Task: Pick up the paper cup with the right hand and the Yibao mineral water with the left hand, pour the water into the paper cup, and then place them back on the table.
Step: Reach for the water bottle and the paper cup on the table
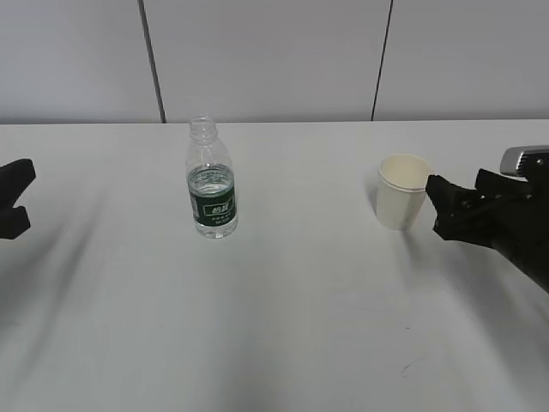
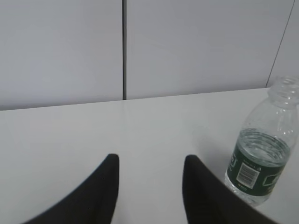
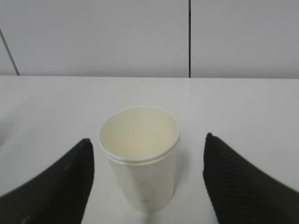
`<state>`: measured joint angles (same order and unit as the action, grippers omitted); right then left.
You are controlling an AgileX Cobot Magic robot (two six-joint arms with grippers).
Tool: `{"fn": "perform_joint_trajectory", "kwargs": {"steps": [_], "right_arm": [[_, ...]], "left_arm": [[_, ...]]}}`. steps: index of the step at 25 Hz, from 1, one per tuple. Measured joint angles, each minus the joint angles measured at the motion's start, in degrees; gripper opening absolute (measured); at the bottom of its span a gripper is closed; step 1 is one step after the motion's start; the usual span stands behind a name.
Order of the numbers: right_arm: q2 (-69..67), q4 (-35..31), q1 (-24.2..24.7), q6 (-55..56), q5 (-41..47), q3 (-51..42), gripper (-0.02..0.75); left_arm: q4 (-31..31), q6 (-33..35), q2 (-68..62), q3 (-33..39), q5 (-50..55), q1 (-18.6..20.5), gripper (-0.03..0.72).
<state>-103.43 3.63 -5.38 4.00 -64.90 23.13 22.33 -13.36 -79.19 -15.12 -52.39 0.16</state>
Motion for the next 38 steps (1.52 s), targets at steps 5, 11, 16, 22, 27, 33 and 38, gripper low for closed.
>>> {"fn": "perform_joint_trajectory", "kwargs": {"steps": [5, 11, 16, 22, 27, 33, 38], "right_arm": [[-1.8, 0.6, 0.0, 0.0, -0.2, 0.0, 0.569], [-3.2, 6.0, 0.0, 0.3, -0.5, 0.0, 0.569], [-6.1, 7.0, 0.0, 0.4, -0.5, 0.0, 0.569], [-6.6, 7.0, 0.0, 0.6, -0.5, 2.5, 0.612], [-6.9, 9.5, 0.0, -0.4, -0.6, 5.5, 0.622], [-7.2, 10.3, 0.0, 2.0, -0.6, 5.9, 0.517], [-7.2, 10.3, 0.0, 3.0, -0.6, 5.9, 0.48]], "left_arm": [[0.0, 0.0, 0.0, 0.0, -0.3, 0.0, 0.291], [0.0, 0.0, 0.0, 0.0, -0.3, 0.0, 0.291], [0.0, 0.0, 0.0, 0.0, -0.3, 0.0, 0.291], [0.0, 0.0, 0.0, 0.0, -0.1, 0.0, 0.291], [0.0, 0.0, 0.0, 0.0, 0.0, 0.0, 0.291], [0.0, 0.0, 0.0, 0.0, 0.2, 0.0, 0.291], [0.0, 0.0, -0.8, 0.0, 0.5, 0.0, 0.291]]}}
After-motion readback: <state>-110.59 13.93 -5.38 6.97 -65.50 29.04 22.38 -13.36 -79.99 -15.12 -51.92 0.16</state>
